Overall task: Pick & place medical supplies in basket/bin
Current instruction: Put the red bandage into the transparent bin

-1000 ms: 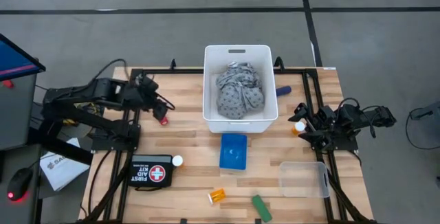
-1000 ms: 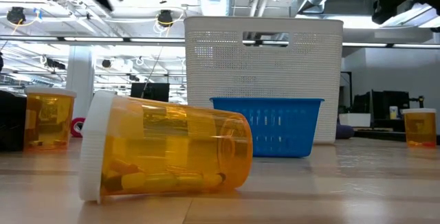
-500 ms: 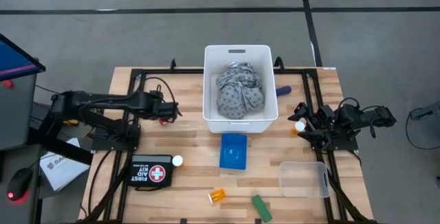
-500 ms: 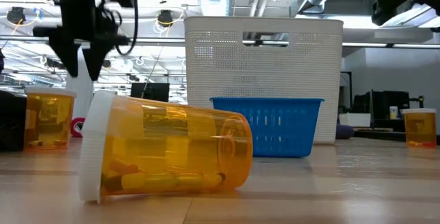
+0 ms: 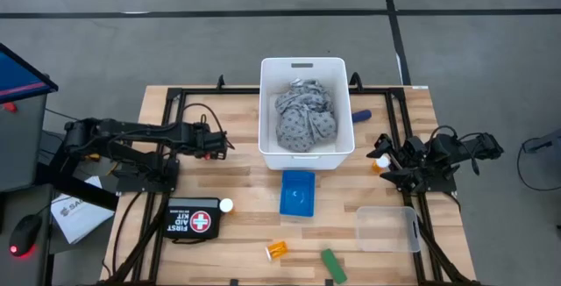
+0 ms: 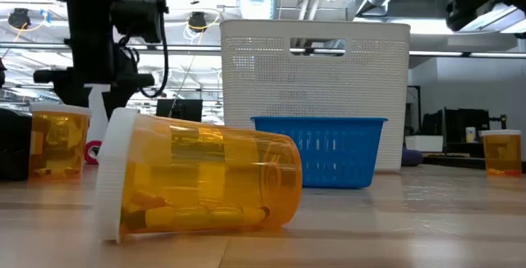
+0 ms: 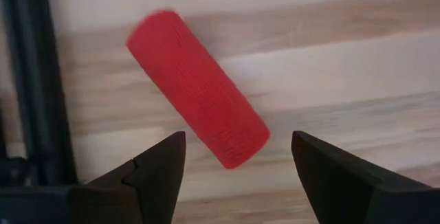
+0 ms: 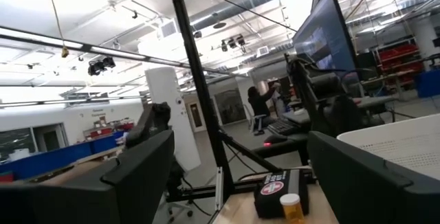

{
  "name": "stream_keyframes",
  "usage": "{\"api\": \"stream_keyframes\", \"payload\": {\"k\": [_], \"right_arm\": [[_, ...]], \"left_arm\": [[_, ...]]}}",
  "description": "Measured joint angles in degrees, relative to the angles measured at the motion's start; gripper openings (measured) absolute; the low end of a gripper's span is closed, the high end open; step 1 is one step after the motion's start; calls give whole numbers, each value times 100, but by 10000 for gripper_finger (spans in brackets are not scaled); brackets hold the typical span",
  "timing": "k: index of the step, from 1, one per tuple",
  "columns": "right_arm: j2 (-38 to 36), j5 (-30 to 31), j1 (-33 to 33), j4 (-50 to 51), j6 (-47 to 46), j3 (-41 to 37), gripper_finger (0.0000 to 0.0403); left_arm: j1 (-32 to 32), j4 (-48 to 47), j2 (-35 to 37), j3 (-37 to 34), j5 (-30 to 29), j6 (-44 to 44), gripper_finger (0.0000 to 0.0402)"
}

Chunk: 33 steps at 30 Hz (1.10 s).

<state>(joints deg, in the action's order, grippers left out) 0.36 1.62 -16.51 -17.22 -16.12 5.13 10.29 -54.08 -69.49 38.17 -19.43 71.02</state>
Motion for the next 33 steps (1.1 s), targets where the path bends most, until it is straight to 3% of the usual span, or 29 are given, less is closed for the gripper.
{"api": "stream_keyframes", "payload": {"k": [8,16,27,33], "right_arm": [[2,12,7,-1,0,0,328],[0,11,7,-1,4,0,328],[2,12,7,16,5,0,328],[2,266,6,320,-134,0,328]], "left_arm": [[263,969,0,-691,202,278,241],[418,1182,0,-1052,231,445,225],[437,1359,0,-1088,-91,227,131],[432,1587,176,-1088,-6,-642,104]]}}
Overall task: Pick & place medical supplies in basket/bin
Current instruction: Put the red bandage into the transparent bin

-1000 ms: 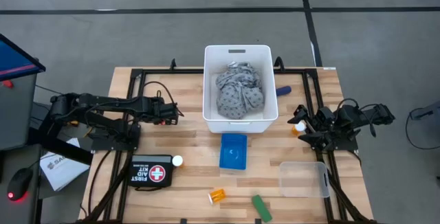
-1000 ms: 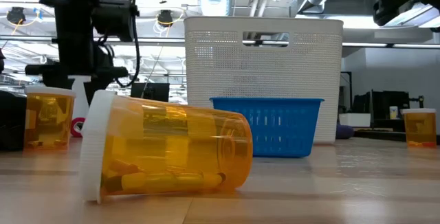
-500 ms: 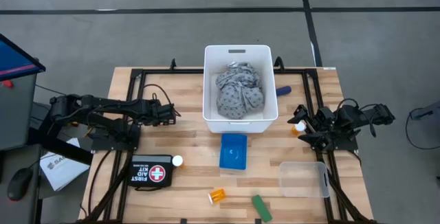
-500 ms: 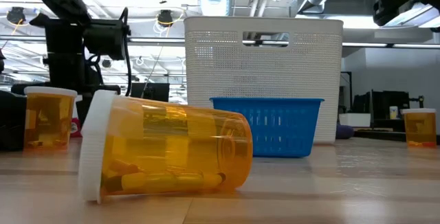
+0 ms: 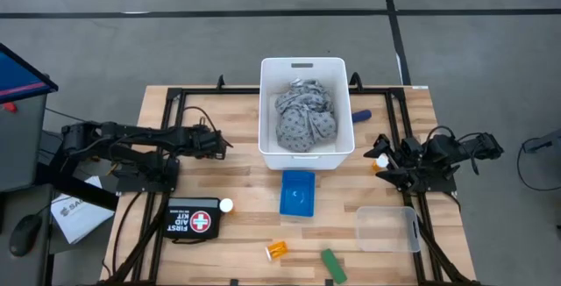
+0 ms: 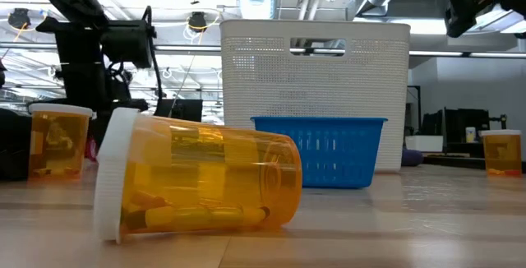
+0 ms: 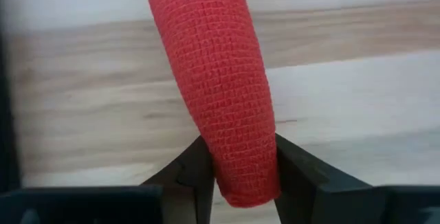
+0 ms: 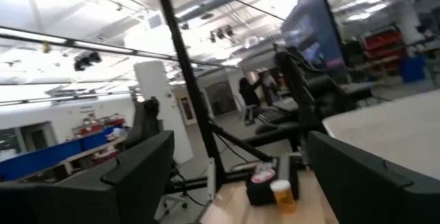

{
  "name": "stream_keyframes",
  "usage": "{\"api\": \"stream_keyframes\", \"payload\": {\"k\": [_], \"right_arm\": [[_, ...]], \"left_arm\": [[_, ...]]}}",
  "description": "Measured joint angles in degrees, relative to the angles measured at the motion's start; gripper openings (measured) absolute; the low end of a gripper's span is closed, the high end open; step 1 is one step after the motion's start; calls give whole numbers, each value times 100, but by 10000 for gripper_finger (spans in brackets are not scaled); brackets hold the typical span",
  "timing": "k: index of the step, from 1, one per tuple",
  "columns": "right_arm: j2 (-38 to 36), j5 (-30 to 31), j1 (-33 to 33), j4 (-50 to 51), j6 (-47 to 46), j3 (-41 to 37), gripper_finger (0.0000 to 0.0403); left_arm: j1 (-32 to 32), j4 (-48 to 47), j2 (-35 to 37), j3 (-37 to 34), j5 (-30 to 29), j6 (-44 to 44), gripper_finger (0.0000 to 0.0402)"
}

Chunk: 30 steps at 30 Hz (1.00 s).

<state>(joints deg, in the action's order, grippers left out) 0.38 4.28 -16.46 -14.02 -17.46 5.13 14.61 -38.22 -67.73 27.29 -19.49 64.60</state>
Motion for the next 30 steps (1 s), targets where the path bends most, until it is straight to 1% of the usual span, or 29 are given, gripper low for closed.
{"api": "stream_keyframes", "payload": {"k": [3,6,10,13,16,19,21,25,28,30], "right_arm": [[0,39,1,53,-135,0,328],[0,54,12,53,-388,0,328],[0,74,12,55,-574,0,328],[0,50,12,4,-532,0,328],[-2,-113,-9,-340,-159,0,328],[-1,-324,-71,-759,182,0,328],[36,-419,-122,-925,381,4,328],[190,-444,-233,-919,587,4,328],[483,-444,-284,-1010,683,-1,328],[755,-441,-313,-1369,719,0,328]], "left_arm": [[-106,184,336,0,188,-472,103],[-325,349,817,2,396,-814,102],[-743,418,1635,2,620,-1225,102],[-1141,586,2301,2,647,-1489,101],[-1594,1098,2914,2,642,-2027,101],[-2051,2075,3332,4,641,-2627,101],[-2324,2791,3471,7,640,-3046,101],[-2677,4078,3433,13,618,-3730,101],[-2849,4936,3144,11,599,-4361,101],[-2932,5460,2881,11,599,-4762,101]]}}
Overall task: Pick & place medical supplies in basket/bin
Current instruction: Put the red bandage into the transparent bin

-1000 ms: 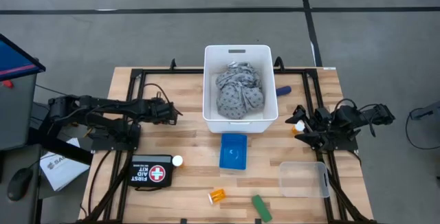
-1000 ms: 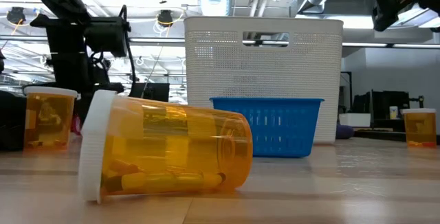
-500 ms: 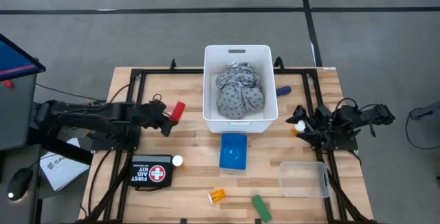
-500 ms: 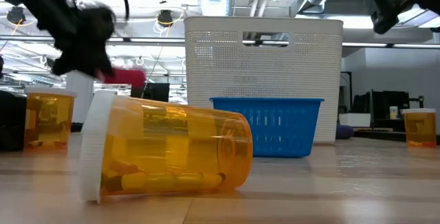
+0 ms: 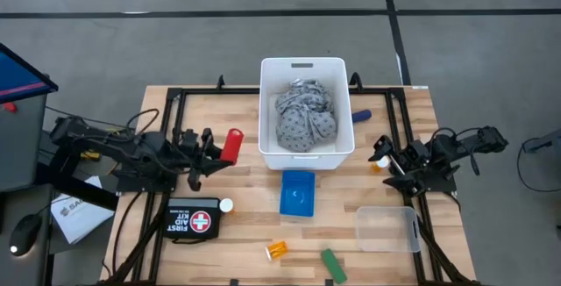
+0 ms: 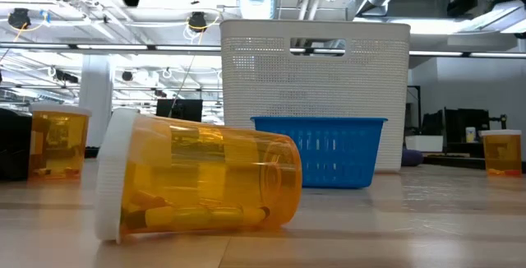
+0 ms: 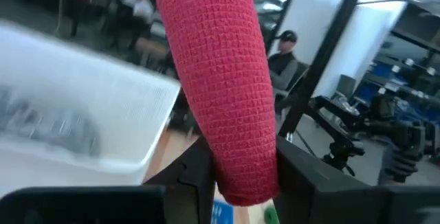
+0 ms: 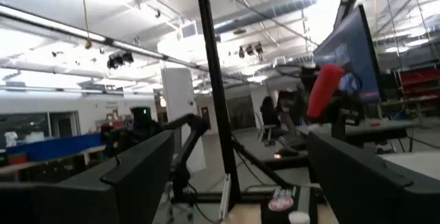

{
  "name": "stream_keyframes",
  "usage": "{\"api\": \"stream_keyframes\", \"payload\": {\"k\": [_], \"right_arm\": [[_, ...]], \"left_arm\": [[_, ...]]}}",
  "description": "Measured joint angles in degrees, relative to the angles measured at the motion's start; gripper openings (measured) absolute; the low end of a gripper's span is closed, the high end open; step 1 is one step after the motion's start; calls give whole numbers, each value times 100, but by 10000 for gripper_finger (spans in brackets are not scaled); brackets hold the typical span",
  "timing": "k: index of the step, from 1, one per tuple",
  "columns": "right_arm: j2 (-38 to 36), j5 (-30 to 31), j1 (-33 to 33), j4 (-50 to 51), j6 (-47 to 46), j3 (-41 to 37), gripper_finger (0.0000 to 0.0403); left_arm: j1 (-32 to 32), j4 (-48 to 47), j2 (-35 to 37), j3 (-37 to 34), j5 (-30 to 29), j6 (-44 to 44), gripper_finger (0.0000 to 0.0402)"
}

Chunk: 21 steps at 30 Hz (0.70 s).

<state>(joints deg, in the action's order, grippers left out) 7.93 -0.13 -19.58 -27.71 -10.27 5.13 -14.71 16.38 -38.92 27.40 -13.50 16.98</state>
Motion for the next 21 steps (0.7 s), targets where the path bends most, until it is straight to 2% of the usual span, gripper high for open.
{"api": "stream_keyframes", "payload": {"k": [5,7,10,16,18,21], "right_arm": [[828,5,3,-1327,308,22,328],[1183,9,3,-1529,433,171,328],[1774,10,2,-1546,529,574,328],[3513,94,-205,-1478,1222,1707,328],[4068,342,-323,-1348,1536,2158,328],[4757,1025,-546,-818,2100,2775,328]], "left_arm": [[-36,1417,-964,52,-1,-767,101],[-37,1705,-1419,262,0,-1049,101],[-89,1866,-2147,801,-2,-1471,101],[-414,1860,-3530,2098,-135,-2651,101],[-507,1867,-3922,2433,-281,-3007,101],[-612,1763,-4373,2835,-611,-3196,101]]}}
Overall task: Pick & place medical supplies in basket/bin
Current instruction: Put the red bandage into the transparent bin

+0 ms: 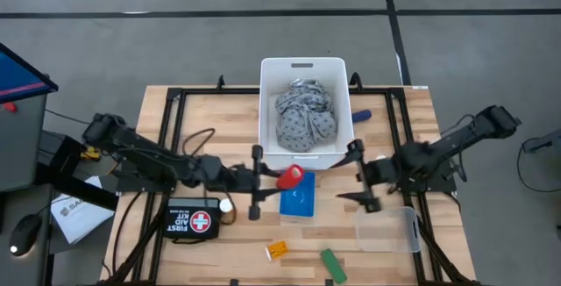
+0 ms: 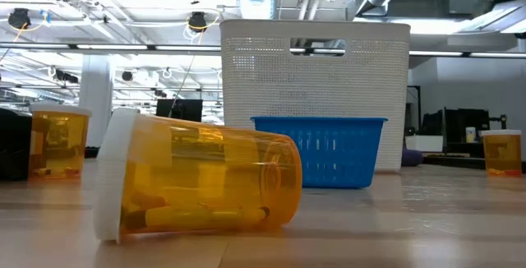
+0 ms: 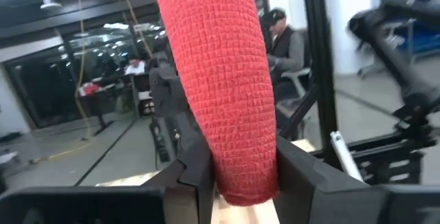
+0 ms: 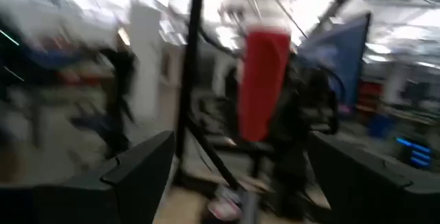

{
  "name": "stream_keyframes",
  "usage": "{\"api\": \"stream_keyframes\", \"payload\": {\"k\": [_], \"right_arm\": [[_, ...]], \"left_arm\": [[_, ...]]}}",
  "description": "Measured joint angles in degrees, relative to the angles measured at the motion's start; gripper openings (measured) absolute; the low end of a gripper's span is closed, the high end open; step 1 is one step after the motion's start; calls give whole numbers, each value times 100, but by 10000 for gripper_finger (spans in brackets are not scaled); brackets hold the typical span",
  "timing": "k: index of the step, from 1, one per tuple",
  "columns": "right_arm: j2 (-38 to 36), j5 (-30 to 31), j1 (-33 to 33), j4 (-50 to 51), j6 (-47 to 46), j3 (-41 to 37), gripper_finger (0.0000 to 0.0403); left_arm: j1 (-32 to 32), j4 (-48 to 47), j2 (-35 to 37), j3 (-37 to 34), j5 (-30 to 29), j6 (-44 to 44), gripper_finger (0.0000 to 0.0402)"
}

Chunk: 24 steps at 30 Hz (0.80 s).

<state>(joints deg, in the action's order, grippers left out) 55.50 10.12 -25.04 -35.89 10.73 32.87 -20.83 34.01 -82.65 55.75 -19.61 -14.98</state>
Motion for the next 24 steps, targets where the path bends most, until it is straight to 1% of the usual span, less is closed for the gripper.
{"api": "stream_keyframes", "payload": {"k": [2,5,10,15,18,24], "right_arm": [[346,350,-157,249,308,318,328],[707,695,-400,272,625,658,328],[1002,1368,-758,288,1028,845,328],[1109,1397,-713,117,871,852,328],[1138,1361,-607,68,660,856,328],[1135,828,-401,8,239,856,328]], "left_arm": [[-65,-112,-176,144,-186,-66,101],[-141,-161,-345,208,-365,-215,101],[-241,25,-419,242,-388,-276,101],[-255,143,-511,238,-324,-280,101],[-227,370,-660,261,-115,-282,101],[-224,453,-1071,509,-97,-488,101]]}}
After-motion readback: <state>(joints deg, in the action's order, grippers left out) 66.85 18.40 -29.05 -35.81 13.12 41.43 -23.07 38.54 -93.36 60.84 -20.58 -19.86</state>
